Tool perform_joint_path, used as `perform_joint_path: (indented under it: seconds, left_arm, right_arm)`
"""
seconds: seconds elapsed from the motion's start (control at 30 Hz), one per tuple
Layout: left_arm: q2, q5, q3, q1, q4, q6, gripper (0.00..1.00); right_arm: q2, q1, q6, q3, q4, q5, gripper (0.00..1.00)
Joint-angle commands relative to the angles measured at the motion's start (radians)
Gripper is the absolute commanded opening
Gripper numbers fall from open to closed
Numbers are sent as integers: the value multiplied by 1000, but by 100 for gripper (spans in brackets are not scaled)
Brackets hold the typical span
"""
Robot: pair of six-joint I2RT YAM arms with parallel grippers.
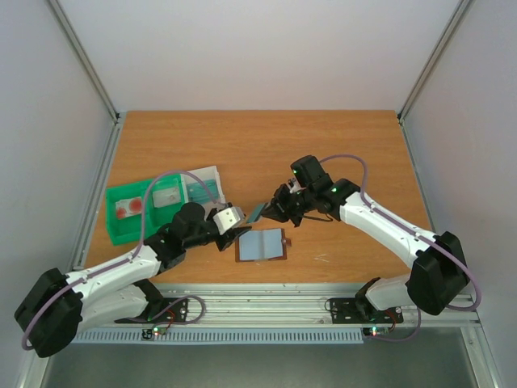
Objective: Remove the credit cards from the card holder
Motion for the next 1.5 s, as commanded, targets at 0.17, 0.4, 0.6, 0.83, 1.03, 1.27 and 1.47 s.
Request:
perform_joint_path:
  seconds: [0.17, 0.4, 0.6, 0.83, 1.03, 1.27, 1.47]
  left_arm:
    - [31, 34, -2, -3, 93, 39, 22]
    - [14, 38, 0, -5, 89, 8, 0]
    - [-10, -8, -8, -4, 72, -109, 0]
    - [-6, -1, 42, 5, -39, -303, 0]
    - [-9, 93, 97, 88, -138, -460, 0]
    - [-41, 216, 143, 254, -196, -639, 0]
    - [-44, 191, 225, 386, -414, -759, 0]
  right_arm:
    - [9, -3, 13, 20, 14, -44, 1]
    - [1, -4, -1, -17, 47, -57, 1]
    - [-35, -12, -37, -95, 181, -79, 34]
    - [-88, -12, -188, -115, 191, -50, 58]
    - [-143, -11, -273, -107, 145, -18, 65]
    - [-221, -12, -357, -88, 72, 55, 80]
    - [-254, -12, -386, -79, 40, 77, 98]
